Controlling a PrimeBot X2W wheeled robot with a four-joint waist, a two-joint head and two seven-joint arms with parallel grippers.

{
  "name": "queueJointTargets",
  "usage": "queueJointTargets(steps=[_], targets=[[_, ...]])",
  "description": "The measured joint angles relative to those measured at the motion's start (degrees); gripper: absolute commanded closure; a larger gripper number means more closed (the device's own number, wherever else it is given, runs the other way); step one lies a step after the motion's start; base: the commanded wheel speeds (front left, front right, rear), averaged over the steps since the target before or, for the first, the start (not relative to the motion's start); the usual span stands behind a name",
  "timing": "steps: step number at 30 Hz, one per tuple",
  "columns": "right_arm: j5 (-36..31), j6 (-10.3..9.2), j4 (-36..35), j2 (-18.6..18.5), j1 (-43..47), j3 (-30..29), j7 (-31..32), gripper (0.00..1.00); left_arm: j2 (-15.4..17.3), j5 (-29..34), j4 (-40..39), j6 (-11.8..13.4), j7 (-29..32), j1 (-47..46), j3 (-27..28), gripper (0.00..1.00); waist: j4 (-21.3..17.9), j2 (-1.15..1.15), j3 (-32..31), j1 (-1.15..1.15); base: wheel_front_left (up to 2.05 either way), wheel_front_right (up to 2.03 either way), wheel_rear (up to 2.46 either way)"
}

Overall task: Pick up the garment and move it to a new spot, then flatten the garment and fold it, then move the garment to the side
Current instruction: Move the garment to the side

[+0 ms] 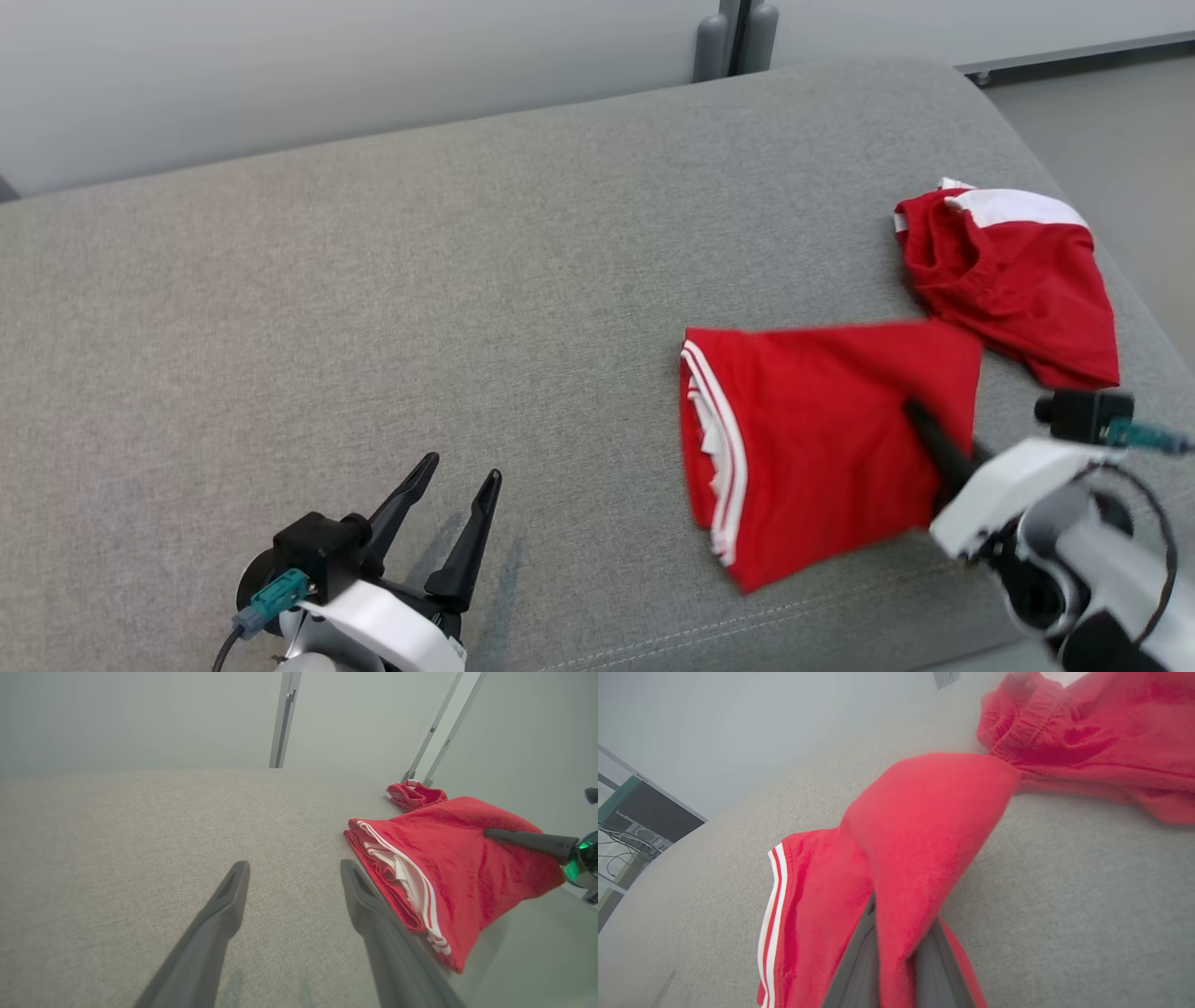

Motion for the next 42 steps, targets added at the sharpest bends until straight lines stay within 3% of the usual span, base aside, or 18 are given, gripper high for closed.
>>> queueJointTargets(steps=[7,17,31,32,33,34,35,38,42], targets=[[-5.84,0.01,4.26,-3.75,-13.80,0.65,1.23,1.00,0.31,-0.13,0.13,0.00,0.00,-2.17,-2.31,0.00,2.61,0.00,3.22,0.00,0.00,0.00,0.00],[-9.79,0.01,13.47,-8.78,-22.76,-0.54,4.06,1.00,0.35,-0.53,0.05,0.00,0.00,-2.57,-2.55,0.00,6.40,0.00,6.25,0.00,0.00,0.00,0.00],[-16.00,0.02,26.96,-9.55,-31.30,-1.77,4.63,1.00,0.04,-1.04,0.08,0.00,0.00,-5.10,-3.54,0.00,9.14,0.00,9.56,0.00,0.00,0.00,0.00],[-16.11,0.03,28.02,-9.54,-31.49,-1.75,4.58,0.91,0.04,-1.04,0.13,0.00,0.00,-5.10,-3.55,0.00,9.34,0.00,9.70,0.00,0.00,0.00,0.00],[-16.72,0.02,29.15,-9.54,-31.82,-1.75,3.94,0.67,0.05,-1.04,0.14,0.00,0.00,-5.10,-3.56,0.00,9.53,0.00,9.82,0.00,0.00,0.00,0.00],[-17.48,0.03,31.10,-9.51,-32.42,-2.12,2.70,0.13,0.08,-1.04,0.19,0.00,0.00,-5.10,-3.58,0.00,9.84,0.00,10.04,0.00,0.00,0.00,0.00],[-17.86,0.03,32.26,-9.50,-32.91,-2.19,1.70,0.00,0.09,-1.04,0.22,0.00,0.00,-5.10,-3.60,0.00,9.97,0.00,10.15,0.00,0.00,0.00,0.00],[-20.58,0.03,34.44,-10.31,-34.90,-3.24,-0.94,0.00,0.14,-1.05,0.30,0.00,0.00,-5.16,-3.78,0.00,10.22,0.00,10.41,0.00,0.00,0.00,0.00],[-25.80,0.03,34.95,-14.30,-38.32,-6.84,-2.64,0.00,0.10,-1.07,0.31,0.00,0.00,-6.02,-4.01,0.00,10.49,0.00,10.57,0.00,0.00,0.00,0.00]])
